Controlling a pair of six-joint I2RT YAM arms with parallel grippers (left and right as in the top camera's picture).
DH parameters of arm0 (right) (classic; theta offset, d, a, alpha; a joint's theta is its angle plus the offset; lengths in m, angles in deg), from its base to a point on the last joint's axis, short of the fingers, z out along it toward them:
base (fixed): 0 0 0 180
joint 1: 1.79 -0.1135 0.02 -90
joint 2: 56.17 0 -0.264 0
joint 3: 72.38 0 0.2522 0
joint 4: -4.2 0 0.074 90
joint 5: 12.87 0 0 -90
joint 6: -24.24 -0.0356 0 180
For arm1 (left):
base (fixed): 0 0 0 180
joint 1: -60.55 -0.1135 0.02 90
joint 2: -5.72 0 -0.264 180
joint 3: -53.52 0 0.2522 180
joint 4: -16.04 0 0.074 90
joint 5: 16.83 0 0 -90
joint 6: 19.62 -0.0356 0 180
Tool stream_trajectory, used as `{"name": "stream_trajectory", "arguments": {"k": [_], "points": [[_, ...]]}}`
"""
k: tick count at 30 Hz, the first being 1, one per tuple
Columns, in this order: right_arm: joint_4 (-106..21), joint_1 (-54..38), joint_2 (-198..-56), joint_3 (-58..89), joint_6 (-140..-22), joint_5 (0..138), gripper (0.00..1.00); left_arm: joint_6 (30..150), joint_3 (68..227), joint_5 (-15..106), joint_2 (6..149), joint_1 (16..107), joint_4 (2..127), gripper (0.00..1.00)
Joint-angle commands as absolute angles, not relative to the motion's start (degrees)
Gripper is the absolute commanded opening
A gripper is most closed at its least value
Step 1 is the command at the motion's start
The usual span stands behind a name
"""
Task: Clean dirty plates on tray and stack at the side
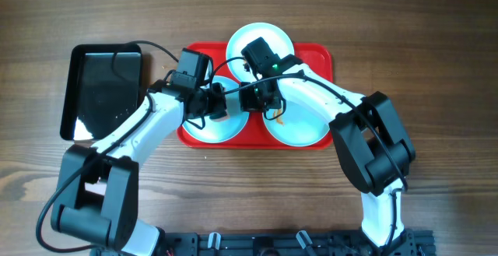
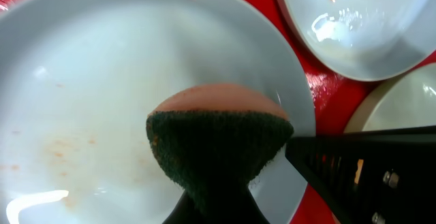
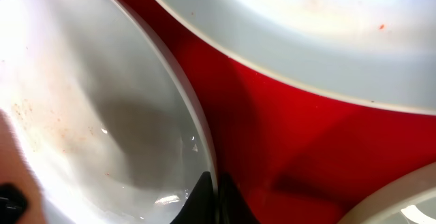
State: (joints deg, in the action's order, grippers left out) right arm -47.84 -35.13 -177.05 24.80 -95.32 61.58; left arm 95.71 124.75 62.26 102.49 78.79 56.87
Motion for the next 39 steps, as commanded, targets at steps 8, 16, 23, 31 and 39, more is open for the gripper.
{"name": "stream_trajectory", "arguments": {"k": [8, 16, 23, 31, 39], "points": [[-48.1, -35.5, -178.6, 25.6, -95.3, 62.8, 0.04, 94.5, 123.7, 67.6, 111.2, 79.9, 53.2, 0.04], [-48.2, -35.5, -178.6, 25.6, -95.4, 63.0, 0.04, 94.4, 124.0, 91.8, 109.3, 80.1, 55.4, 0.04], [-48.1, -35.5, -178.2, 25.8, -95.3, 64.5, 0.04, 94.9, 124.0, 72.9, 90.4, 80.2, 60.8, 0.04], [-48.6, -35.5, -170.4, 27.8, -92.7, 70.8, 0.04, 94.8, 123.3, 71.2, 83.0, 77.7, 68.5, 0.04], [-53.3, -35.5, -164.8, 28.2, -90.9, 86.8, 0.04, 94.8, 123.3, 69.9, 92.6, 76.9, 66.7, 0.04]]}}
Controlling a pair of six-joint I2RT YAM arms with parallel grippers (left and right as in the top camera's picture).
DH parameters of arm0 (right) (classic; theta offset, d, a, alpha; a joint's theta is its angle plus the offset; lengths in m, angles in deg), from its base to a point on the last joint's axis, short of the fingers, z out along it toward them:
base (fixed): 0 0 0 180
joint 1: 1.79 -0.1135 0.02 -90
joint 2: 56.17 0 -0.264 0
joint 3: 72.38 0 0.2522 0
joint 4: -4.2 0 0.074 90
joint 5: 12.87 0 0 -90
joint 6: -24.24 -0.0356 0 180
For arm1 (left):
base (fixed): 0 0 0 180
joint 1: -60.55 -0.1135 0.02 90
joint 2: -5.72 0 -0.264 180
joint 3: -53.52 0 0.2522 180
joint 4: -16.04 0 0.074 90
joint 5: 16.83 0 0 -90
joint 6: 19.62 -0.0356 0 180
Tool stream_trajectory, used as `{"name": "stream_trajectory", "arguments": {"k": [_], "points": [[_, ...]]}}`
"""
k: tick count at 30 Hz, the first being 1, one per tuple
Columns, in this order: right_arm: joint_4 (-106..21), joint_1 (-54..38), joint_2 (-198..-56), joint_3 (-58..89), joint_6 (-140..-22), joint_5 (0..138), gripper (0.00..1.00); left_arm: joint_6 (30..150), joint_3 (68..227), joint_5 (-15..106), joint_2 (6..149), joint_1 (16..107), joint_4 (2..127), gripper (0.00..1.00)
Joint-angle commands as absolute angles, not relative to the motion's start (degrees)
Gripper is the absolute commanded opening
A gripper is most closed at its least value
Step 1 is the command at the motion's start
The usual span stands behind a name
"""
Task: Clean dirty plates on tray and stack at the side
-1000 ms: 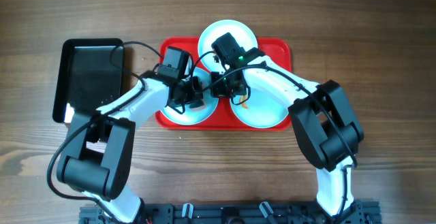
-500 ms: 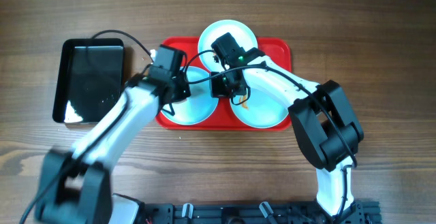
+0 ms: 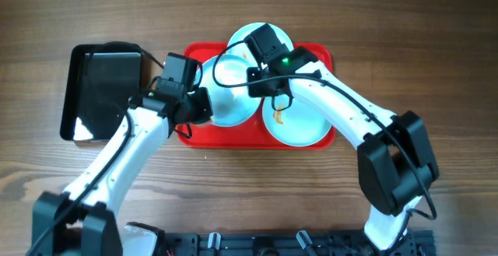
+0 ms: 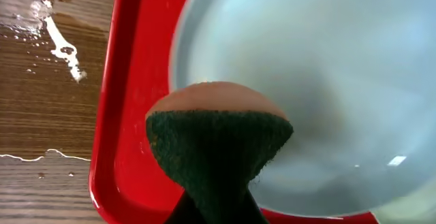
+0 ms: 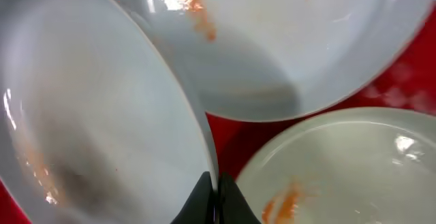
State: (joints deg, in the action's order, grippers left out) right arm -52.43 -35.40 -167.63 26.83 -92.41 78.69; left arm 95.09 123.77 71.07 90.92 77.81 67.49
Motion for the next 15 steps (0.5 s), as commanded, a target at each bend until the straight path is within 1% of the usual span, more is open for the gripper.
{"name": "stream_trajectory", "arguments": {"k": [1, 4, 5, 11, 15], "points": [[-53.8, -35.5, -164.2, 28.2, -89.4, 89.3, 0.04, 94.8, 123.3, 70.0, 92.6, 76.6, 66.7, 0.04], [-55.1, -36.6, -163.9, 28.2, -88.2, 96.7, 0.04, 94.8, 123.3, 70.0, 92.6, 75.2, 66.2, 0.04], [-55.7, -38.2, -163.9, 28.2, -88.2, 102.8, 0.04, 94.8, 123.3, 70.0, 92.6, 74.1, 66.2, 0.04], [-56.0, -47.5, -163.9, 28.2, -88.2, 121.9, 0.04, 94.8, 123.3, 70.0, 92.7, 70.4, 66.3, 0.04], [-56.2, -51.0, -163.9, 28.2, -88.2, 129.5, 0.04, 94.8, 123.3, 70.0, 92.7, 70.4, 66.3, 0.04]]}}
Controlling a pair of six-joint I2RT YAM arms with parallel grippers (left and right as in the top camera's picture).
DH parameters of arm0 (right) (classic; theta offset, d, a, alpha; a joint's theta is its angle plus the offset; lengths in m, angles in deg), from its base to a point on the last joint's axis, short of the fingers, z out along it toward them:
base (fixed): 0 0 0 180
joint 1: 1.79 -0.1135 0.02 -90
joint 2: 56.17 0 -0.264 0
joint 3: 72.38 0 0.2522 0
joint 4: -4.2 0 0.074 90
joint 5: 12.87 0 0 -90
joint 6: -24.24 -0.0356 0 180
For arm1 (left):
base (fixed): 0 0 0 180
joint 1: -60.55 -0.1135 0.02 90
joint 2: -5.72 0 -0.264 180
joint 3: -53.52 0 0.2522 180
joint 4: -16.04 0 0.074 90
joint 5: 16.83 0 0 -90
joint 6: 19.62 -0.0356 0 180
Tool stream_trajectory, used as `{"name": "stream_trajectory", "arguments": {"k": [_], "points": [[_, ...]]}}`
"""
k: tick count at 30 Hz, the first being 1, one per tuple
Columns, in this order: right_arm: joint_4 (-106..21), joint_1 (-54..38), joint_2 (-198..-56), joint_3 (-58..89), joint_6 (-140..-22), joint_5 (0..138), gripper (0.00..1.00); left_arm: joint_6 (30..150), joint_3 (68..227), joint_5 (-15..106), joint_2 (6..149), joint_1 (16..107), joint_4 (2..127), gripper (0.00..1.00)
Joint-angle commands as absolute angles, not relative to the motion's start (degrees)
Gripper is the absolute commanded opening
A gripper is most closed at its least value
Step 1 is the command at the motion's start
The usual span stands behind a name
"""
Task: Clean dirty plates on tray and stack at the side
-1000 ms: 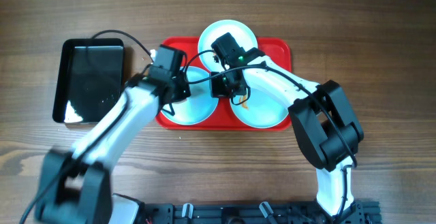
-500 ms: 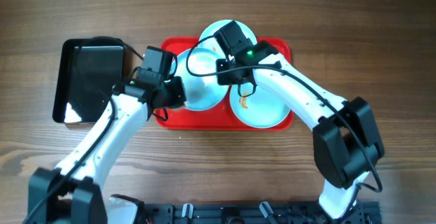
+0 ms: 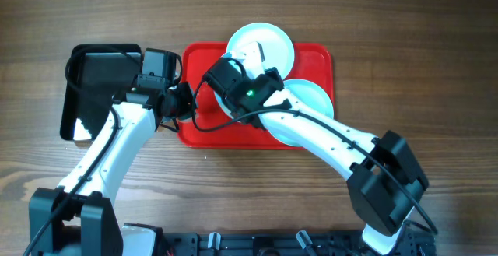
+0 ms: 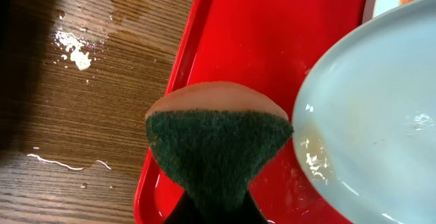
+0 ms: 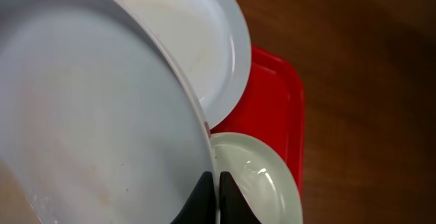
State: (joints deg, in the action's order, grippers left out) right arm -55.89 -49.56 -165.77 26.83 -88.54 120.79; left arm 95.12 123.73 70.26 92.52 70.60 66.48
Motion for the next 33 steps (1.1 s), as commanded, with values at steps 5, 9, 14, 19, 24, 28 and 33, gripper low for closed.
{"name": "stream_trajectory", "arguments": {"k": [5, 9, 14, 19, 24, 28, 33], "points": [[-56.7, -53.9, -163.9, 28.2, -86.9, 136.5, 0.04, 94.8, 123.3, 70.0, 92.7, 70.4, 66.2, 0.04], [-56.6, -54.7, -163.9, 28.2, -87.3, 137.7, 0.04, 94.8, 123.3, 70.0, 92.7, 70.4, 66.3, 0.04], [-56.5, -55.1, -163.9, 28.2, -87.2, 141.3, 0.04, 94.8, 123.3, 70.0, 92.7, 70.4, 66.3, 0.04], [-55.6, -57.8, -163.8, 28.2, -87.0, 144.0, 0.04, 94.8, 123.3, 70.0, 92.7, 70.4, 66.3, 0.04], [-55.5, -57.7, -163.8, 28.2, -88.9, 137.2, 0.04, 94.8, 123.3, 70.0, 92.7, 70.4, 66.3, 0.04], [-55.7, -56.7, -163.4, 28.2, -91.6, 124.5, 0.04, 94.8, 123.3, 70.0, 92.7, 70.4, 66.3, 0.04], [-54.3, -46.0, -163.7, 27.7, -97.5, 85.7, 0.04, 94.9, 123.3, 63.0, 92.7, 70.4, 66.2, 0.04]]}}
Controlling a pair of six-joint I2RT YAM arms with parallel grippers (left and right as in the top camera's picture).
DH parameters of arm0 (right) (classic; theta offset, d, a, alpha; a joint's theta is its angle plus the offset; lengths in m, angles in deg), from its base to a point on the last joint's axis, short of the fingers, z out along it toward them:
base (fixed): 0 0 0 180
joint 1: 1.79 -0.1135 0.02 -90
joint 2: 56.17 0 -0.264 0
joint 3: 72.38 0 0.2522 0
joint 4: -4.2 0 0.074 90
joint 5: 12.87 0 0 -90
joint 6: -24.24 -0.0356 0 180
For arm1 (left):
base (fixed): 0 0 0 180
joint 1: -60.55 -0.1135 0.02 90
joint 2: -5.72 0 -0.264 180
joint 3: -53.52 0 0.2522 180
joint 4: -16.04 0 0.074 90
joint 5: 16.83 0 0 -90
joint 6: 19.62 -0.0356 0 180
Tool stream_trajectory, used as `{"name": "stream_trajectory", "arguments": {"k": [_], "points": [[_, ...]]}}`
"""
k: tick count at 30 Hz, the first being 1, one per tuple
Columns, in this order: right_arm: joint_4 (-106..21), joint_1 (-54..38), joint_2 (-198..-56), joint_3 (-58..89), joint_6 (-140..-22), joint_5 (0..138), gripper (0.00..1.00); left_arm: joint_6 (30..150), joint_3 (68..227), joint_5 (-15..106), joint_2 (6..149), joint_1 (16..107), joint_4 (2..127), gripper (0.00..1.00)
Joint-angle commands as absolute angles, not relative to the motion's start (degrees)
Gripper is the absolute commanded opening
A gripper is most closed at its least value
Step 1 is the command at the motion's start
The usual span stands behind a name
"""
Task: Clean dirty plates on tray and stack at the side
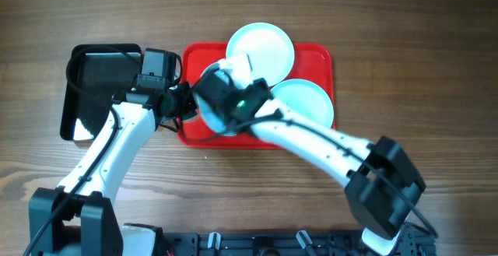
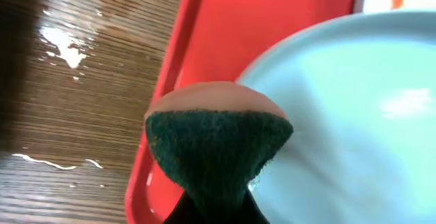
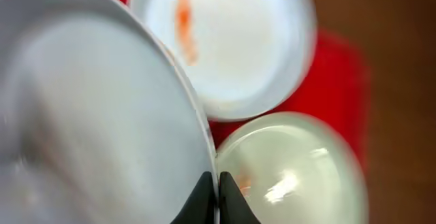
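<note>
My right gripper (image 3: pixel 218 188) is shut on the rim of a white plate (image 3: pixel 88 115), which it holds tilted above the left half of the red tray (image 1: pixel 315 54). My left gripper (image 2: pixel 216 209) is shut on a green-and-orange sponge (image 2: pixel 218 139). The sponge sits at the near edge of that held plate (image 2: pixel 340 115); I cannot tell whether they touch. Two more plates lie on the tray: a far plate (image 3: pixel 225 47) with an orange smear and a right plate (image 3: pixel 286 169) with a small orange stain. From overhead the right gripper (image 1: pixel 214 100) hides most of the held plate.
A black tray (image 1: pixel 101 89) lies left of the red tray, close behind my left arm. Water is spilled on the wooden table (image 2: pixel 65 50) beside the red tray's left rim (image 2: pixel 180 47).
My right gripper has shifted left with the plate. The plate's edge now lies beside the sponge, over the tray's left part. My left gripper has hardly moved.
First the sponge was over the left plate on the tray, with my right gripper shut on that plate's rim. Then the plate was raised and tilted, and the sponge was back by the tray's left rim. Now plate and sponge are together there.
</note>
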State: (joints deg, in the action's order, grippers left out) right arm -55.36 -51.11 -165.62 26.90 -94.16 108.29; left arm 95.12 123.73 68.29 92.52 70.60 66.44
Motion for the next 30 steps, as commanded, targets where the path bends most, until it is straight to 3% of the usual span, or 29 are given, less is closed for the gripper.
{"name": "stream_trajectory", "arguments": {"k": [1, 6, 11, 19, 30], "points": [[-53.1, -44.2, -163.7, 26.7, -98.0, 80.0, 0.04, 94.9, 123.3, 61.9, 92.7, 70.4, 66.0, 0.04], [-49.3, -40.8, -167.8, 23.0, -99.0, 66.6, 0.04, 94.8, 123.3, 58.6, 93.1, 71.6, 64.3, 0.04], [-48.8, -40.8, -173.3, 23.0, -100.4, 65.9, 0.04, 94.9, 123.3, 59.6, 96.7, 77.2, 60.0, 0.04], [-47.5, -35.8, -174.9, 23.0, -100.2, 65.4, 0.04, 94.6, 123.3, 61.2, 107.9, 77.6, 55.6, 0.04], [-46.9, -37.8, -175.1, 23.0, -100.5, 66.7, 0.04, 95.3, 123.3, 61.0, 110.2, 81.0, 49.1, 0.04]]}}
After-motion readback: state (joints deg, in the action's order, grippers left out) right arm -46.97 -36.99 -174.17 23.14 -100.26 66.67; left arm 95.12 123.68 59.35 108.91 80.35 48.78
